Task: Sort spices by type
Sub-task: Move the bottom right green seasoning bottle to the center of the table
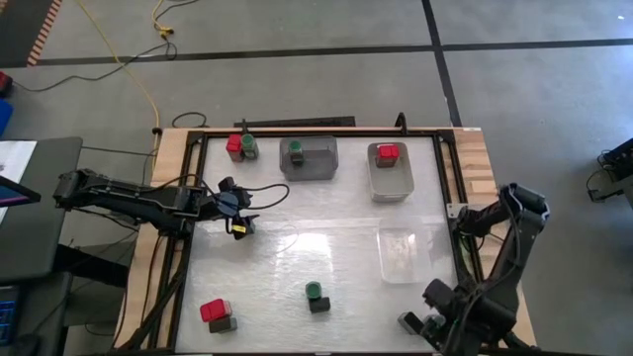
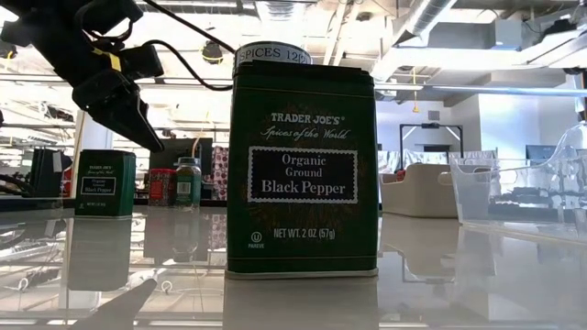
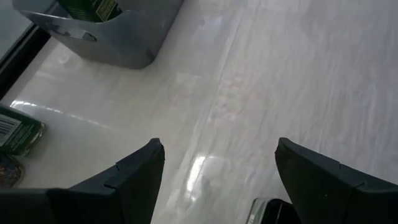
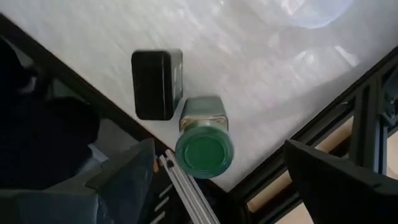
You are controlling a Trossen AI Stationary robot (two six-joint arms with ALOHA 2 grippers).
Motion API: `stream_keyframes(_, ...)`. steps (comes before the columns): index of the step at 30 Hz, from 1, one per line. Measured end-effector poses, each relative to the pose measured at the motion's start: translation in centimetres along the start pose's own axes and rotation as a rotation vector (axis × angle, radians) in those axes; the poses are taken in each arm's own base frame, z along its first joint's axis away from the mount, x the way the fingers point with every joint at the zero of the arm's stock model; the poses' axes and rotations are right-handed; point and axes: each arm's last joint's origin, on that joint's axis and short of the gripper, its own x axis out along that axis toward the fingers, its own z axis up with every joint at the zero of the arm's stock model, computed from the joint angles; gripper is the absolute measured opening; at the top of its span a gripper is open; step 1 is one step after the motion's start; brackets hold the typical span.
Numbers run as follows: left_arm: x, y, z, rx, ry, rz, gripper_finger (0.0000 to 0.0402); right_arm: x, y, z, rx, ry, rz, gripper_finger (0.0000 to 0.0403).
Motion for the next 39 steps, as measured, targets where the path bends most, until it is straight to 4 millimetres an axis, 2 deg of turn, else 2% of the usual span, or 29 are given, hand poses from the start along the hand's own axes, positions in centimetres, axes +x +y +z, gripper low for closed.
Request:
stream_keyframes(7, 0.0, 0.0, 0.0, 0.038, 0.000, 0.000, 0.0295, 1.3, 1.4, -0.5, -0.034, 0.014, 0.010, 0.0381)
stream_keyframes(13, 0.0, 0.0, 0.0, 0.048, -0.001, 0.000, 0.0295, 1.4, 1.4, -0.5, -0.016, 0.030, 0.002, 0.0381)
stream_keyframes(19, 0.0, 0.0, 0.0, 0.070, -0.001, 0.000, 0.0295, 1.9, 1.2, -1.6, -0.040, 0.036, 0.018, 0.0381)
stream_keyframes(26, 0.0, 0.0, 0.0, 0.041, -0.004, 0.000, 0.0295, 3.7, 0.5, -2.9, -0.044, 0.035, 0.004, 0.0381)
stream_keyframes(39, 0.0, 0.0, 0.1, 0.054, -0.006, -0.001, 0.0295, 7.3, 0.0, -2.7, -0.056, 0.021, 0.022, 0.0379)
